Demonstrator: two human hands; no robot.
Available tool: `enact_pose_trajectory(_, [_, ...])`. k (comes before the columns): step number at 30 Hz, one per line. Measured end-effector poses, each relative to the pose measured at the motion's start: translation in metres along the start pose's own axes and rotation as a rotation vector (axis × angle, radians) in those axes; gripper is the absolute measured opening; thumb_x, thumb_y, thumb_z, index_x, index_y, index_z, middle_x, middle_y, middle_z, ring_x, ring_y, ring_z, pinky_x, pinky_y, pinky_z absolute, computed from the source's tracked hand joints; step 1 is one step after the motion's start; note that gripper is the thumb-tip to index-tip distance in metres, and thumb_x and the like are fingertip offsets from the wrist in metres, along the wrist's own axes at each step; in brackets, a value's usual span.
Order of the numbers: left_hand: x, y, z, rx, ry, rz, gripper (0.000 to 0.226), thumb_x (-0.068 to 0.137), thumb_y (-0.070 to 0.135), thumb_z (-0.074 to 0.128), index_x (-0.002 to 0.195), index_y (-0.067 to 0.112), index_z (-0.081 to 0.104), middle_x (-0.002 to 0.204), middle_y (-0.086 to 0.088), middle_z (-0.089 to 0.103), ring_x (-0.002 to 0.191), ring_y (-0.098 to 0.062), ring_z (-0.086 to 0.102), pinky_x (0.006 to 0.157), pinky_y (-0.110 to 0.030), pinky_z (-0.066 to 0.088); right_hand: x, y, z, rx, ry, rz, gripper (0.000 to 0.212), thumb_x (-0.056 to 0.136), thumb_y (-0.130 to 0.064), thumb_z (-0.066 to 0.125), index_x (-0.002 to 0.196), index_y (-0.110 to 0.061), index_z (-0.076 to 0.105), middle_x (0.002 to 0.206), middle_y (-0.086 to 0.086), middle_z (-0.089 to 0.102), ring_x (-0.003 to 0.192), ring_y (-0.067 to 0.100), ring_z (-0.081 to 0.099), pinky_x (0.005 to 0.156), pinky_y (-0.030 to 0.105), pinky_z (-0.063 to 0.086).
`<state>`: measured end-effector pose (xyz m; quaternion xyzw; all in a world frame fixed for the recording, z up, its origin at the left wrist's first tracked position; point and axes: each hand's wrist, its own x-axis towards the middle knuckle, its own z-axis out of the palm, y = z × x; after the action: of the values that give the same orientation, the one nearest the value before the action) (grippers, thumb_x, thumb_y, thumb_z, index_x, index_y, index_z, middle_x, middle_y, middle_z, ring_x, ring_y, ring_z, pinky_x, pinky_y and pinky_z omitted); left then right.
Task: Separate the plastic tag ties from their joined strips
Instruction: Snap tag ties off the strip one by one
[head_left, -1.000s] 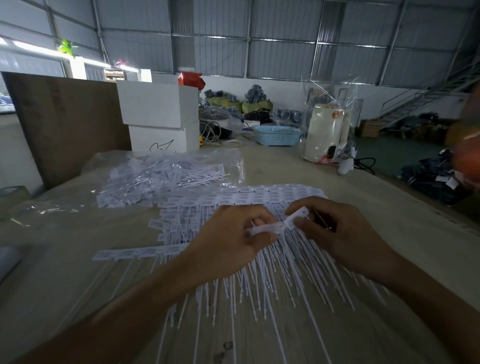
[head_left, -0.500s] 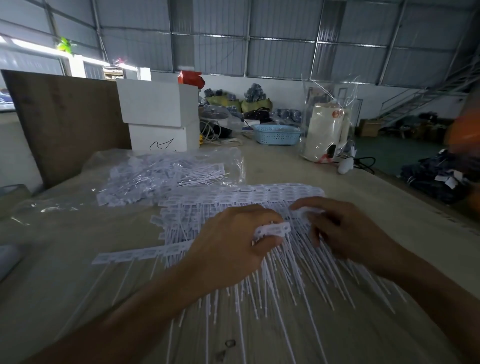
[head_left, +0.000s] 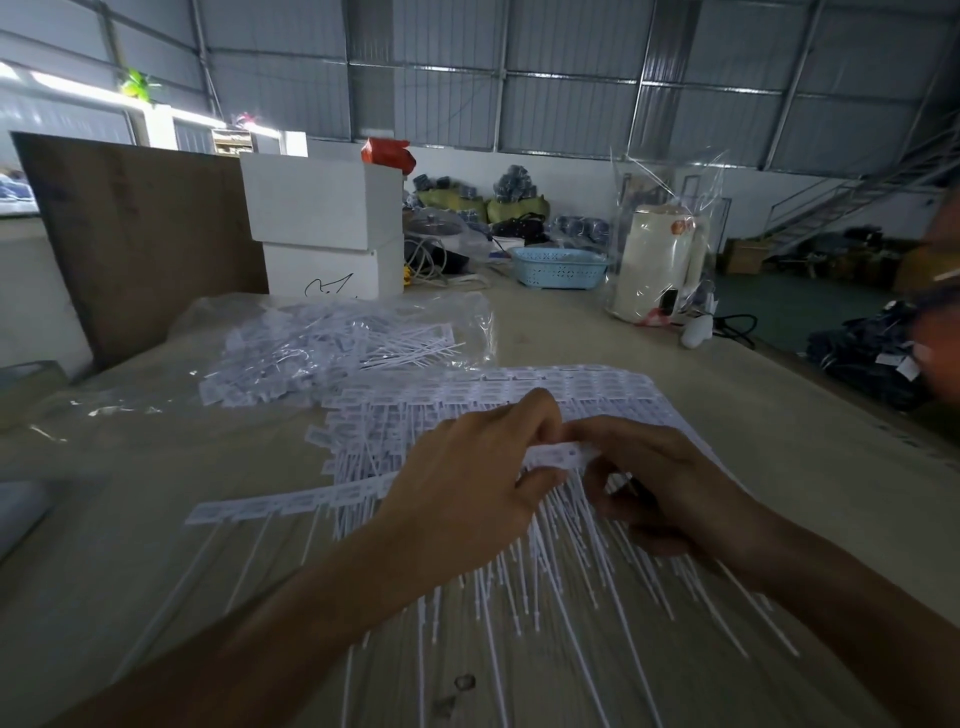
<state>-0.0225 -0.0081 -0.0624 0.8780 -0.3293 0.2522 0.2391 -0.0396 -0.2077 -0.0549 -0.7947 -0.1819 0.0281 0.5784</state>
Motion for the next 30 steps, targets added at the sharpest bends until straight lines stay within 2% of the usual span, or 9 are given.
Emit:
enact_pose_trajectory(2, [0.0, -0.002, -0.001, -0.031, -0.026, -0.002, 0.026, 0.089, 0.043, 0.066, 0.095, 0.036, 0.042, 0.073, 0.017, 0.055, 0.063, -0.002, 0.054, 0.053, -0.023, 0.036, -0.001, 0.0, 0.003, -0.121, -0.036, -0.045, 0.027, 0.1, -0.034, 0.049, 0.11, -0.02, 0.07, 0.056, -0.007, 0.054, 0.036, 0.009, 0.033, 0.037, 0.019, 0.029])
enact_pose_trajectory(7, [0.006, -0.016, -0.015, 0.001, -0.246, 0.035, 0.035, 0.086, 0.067, 0.053, 0.109, 0.042, 0.044, 0.102, 0.02, 0.056, 0.074, 0.002, 0.057, 0.06, -0.023, 0.047, 0.0, 0.002, -0.002, -0.175, -0.007, -0.106, 0.021, 0.098, -0.023, 0.056, 0.098, -0.006, 0.068, 0.061, -0.001, 0.057, 0.036, 0.012, 0.035, 0.037, 0.021, 0.031])
enact_pose_trajectory(10, [0.01, -0.032, -0.029, -0.01, -0.323, -0.036, 0.037, 0.085, 0.073, 0.049, 0.103, 0.041, 0.051, 0.084, 0.017, 0.065, 0.061, 0.002, 0.059, 0.054, -0.024, 0.048, 0.002, 0.003, -0.008, -0.1, 0.059, -0.104, 0.017, 0.098, -0.024, 0.057, 0.095, -0.011, 0.067, 0.069, 0.006, 0.059, 0.043, 0.014, 0.034, 0.04, 0.022, 0.03])
enact_pose_trajectory(13, [0.013, -0.042, -0.043, -0.045, -0.368, -0.095, 0.039, 0.081, 0.073, 0.05, 0.098, 0.039, 0.061, 0.071, 0.012, 0.067, 0.058, -0.002, 0.062, 0.062, -0.034, 0.055, 0.005, 0.007, -0.012, -0.065, 0.092, -0.054, 0.014, 0.097, -0.027, 0.06, 0.094, -0.017, 0.069, 0.07, 0.006, 0.062, 0.045, 0.014, 0.033, 0.041, 0.022, 0.029])
enact_pose_trajectory(16, [0.015, -0.043, -0.052, 0.204, -0.291, -0.059, 0.046, 0.079, 0.08, 0.041, 0.099, 0.044, 0.061, 0.075, 0.016, 0.066, 0.065, 0.001, 0.058, 0.066, -0.03, 0.051, 0.005, 0.011, -0.007, -0.092, -0.032, -0.008, 0.015, 0.098, -0.028, 0.059, 0.095, -0.017, 0.069, 0.064, 0.001, 0.062, 0.041, 0.014, 0.035, 0.038, 0.021, 0.032])
enact_pose_trajectory(19, [0.013, -0.04, -0.053, 0.397, -0.221, 0.042, 0.049, 0.08, 0.08, 0.035, 0.109, 0.048, 0.057, 0.083, 0.02, 0.064, 0.065, 0.002, 0.048, 0.061, -0.026, 0.037, 0.005, 0.017, 0.001, -0.067, -0.125, 0.032, 0.015, 0.1, -0.025, 0.057, 0.094, -0.015, 0.067, 0.058, -0.004, 0.062, 0.036, 0.01, 0.035, 0.037, 0.02, 0.033])
enact_pose_trajectory(24, [0.012, -0.036, -0.043, 0.204, -0.232, 0.057, 0.037, 0.085, 0.071, 0.05, 0.111, 0.046, 0.057, 0.094, 0.021, 0.059, 0.082, 0.001, 0.054, 0.07, -0.028, 0.043, 0.011, 0.017, -0.01, 0.143, 0.07, 0.024, 0.022, 0.088, -0.028, 0.064, 0.093, -0.007, 0.065, 0.063, 0.004, 0.059, 0.038, 0.01, 0.029, 0.037, 0.017, 0.027])
enact_pose_trajectory(26, [0.01, -0.032, -0.034, 0.163, -0.145, 0.048, 0.036, 0.089, 0.066, 0.05, 0.115, 0.044, 0.058, 0.098, 0.018, 0.06, 0.086, -0.003, 0.057, 0.074, -0.029, 0.047, 0.012, 0.015, -0.016, 0.232, 0.143, 0.001, 0.026, 0.082, -0.032, 0.068, 0.093, -0.009, 0.065, 0.067, 0.006, 0.058, 0.042, 0.012, 0.029, 0.039, 0.018, 0.026])
enact_pose_trajectory(30, [0.008, -0.02, -0.017, 0.325, 0.123, 0.133, 0.035, 0.093, 0.048, 0.051, 0.117, 0.026, 0.066, 0.094, 0.003, 0.063, 0.087, -0.021, 0.061, 0.075, -0.037, 0.05, 0.012, 0.015, -0.02, 0.271, 0.177, -0.019, 0.033, 0.081, -0.038, 0.068, 0.095, -0.009, 0.062, 0.067, 0.008, 0.054, 0.043, 0.014, 0.026, 0.04, 0.019, 0.026])
